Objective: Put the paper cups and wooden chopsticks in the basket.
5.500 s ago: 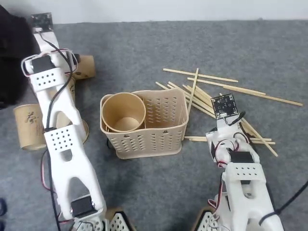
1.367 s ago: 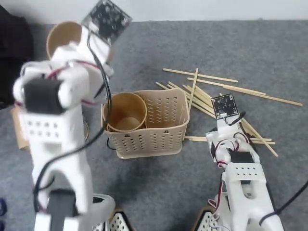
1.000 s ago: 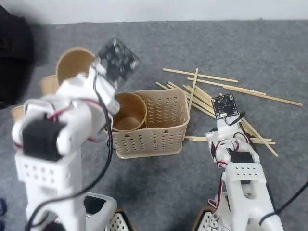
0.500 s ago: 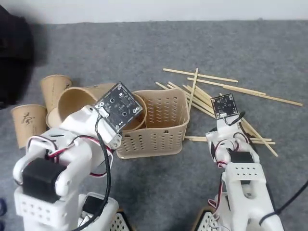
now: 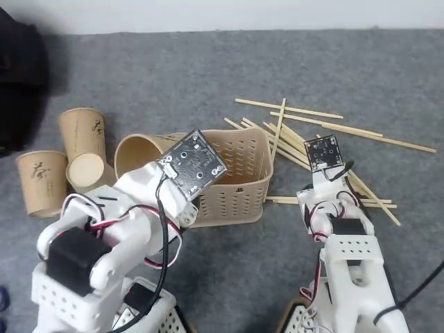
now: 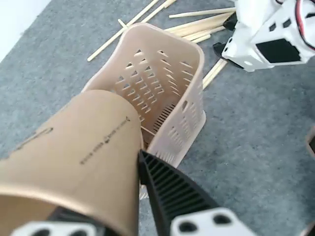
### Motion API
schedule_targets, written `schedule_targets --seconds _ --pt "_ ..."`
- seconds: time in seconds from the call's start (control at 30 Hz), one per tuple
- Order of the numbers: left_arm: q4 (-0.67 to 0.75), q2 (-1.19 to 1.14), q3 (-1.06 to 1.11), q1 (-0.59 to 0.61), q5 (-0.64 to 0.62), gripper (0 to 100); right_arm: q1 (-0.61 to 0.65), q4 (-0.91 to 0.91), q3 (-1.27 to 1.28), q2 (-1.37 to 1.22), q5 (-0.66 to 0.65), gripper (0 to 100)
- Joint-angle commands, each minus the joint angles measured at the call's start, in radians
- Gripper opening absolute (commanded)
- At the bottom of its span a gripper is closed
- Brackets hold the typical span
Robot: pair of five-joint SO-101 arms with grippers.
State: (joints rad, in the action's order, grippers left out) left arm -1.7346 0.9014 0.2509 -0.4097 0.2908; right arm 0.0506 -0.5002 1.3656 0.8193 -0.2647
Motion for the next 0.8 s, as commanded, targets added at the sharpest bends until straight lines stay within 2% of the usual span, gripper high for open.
schedule_targets --seconds 0.0,0.1,0.3,0.5,0.7,0.77 --pt "-0.025 0.005 -0.038 -0.006 -0.017 1 0.008 0.018 -0.009 0.004 -0.020 18.0" --pt "-0.025 0.005 -0.035 0.018 -0.017 1 0.008 0.018 -0.009 0.004 -0.020 18.0" --pt "-0.025 0.005 0.013 0.163 -0.017 1 0.008 0.018 -0.009 0.004 -0.020 18.0" --pt "-0.023 0.011 0.033 0.170 -0.017 2 0.008 0.018 -0.009 0.002 -0.020 18.0" --pt "-0.023 0.012 -0.050 0.172 -0.018 20 0.008 0.018 -0.009 0.002 -0.020 18.0" --pt "-0.021 0.012 -0.081 0.175 -0.018 22 0.008 0.018 -0.009 0.002 -0.020 18.0"
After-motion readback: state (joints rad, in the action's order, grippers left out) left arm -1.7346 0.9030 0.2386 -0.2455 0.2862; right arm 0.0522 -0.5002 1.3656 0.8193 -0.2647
